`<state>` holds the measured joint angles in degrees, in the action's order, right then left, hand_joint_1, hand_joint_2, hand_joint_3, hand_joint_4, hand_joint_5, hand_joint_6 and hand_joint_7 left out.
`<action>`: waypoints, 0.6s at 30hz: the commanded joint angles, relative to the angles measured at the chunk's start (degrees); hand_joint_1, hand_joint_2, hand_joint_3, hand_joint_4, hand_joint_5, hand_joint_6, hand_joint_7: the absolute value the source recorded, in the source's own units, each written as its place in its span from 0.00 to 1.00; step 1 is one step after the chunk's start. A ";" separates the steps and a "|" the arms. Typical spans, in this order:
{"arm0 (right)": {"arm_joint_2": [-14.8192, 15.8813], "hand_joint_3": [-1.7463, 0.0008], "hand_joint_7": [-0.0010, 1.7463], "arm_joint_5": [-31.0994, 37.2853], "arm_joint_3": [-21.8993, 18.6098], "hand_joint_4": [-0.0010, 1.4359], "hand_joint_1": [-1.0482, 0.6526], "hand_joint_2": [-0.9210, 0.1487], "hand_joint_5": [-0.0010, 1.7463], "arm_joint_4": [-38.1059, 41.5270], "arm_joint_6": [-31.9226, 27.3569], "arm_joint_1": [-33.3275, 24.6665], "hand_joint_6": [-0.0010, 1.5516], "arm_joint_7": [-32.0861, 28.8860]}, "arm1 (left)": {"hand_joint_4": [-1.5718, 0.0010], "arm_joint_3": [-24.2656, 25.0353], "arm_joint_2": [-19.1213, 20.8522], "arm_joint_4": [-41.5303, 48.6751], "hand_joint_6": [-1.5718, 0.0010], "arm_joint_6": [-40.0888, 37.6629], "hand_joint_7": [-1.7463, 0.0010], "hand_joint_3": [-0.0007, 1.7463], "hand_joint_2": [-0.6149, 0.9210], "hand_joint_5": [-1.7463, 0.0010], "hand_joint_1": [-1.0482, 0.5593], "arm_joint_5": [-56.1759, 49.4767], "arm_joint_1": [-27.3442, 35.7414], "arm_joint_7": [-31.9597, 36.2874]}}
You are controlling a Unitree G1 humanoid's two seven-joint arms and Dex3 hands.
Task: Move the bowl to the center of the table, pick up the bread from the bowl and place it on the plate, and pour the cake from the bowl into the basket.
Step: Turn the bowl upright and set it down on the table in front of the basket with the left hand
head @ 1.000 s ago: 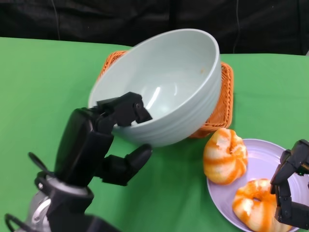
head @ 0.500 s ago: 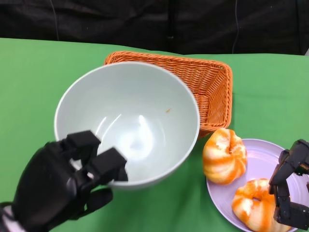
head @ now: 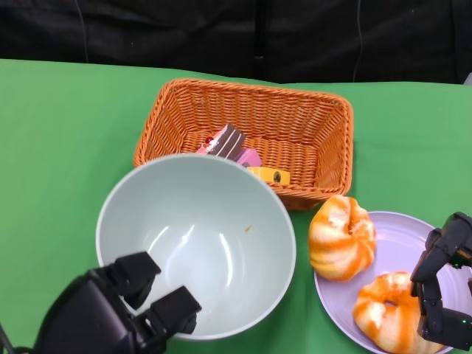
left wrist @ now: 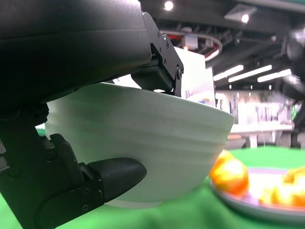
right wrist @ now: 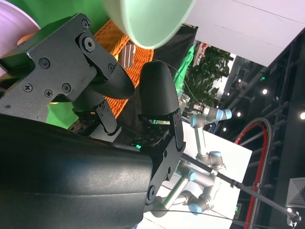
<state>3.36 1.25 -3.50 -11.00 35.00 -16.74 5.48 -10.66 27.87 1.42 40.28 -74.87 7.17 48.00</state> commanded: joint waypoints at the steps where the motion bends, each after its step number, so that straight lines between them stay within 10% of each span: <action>1: 0.42 0.22 0.93 0.21 0.00 0.57 0.58 0.44 1.00 -1.09 -0.19 -0.44 0.45 -0.28 | 0.34 -2.72 1.87 2.51 0.52 -3.78 0.00 0.86 0.47 0.00 0.53 -1.32 -2.17 2.94; 18: 0.34 0.20 0.93 0.95 0.53 0.58 0.59 0.44 1.00 -0.55 -0.01 0.42 0.45 -0.62 | 0.36 -12.16 4.60 7.38 0.52 -10.80 0.00 0.73 0.57 0.00 0.50 4.60 -6.47 -7.65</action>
<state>3.35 2.33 -2.66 -11.55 34.94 -16.37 5.32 -22.39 31.28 8.40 29.97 -71.23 1.26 41.52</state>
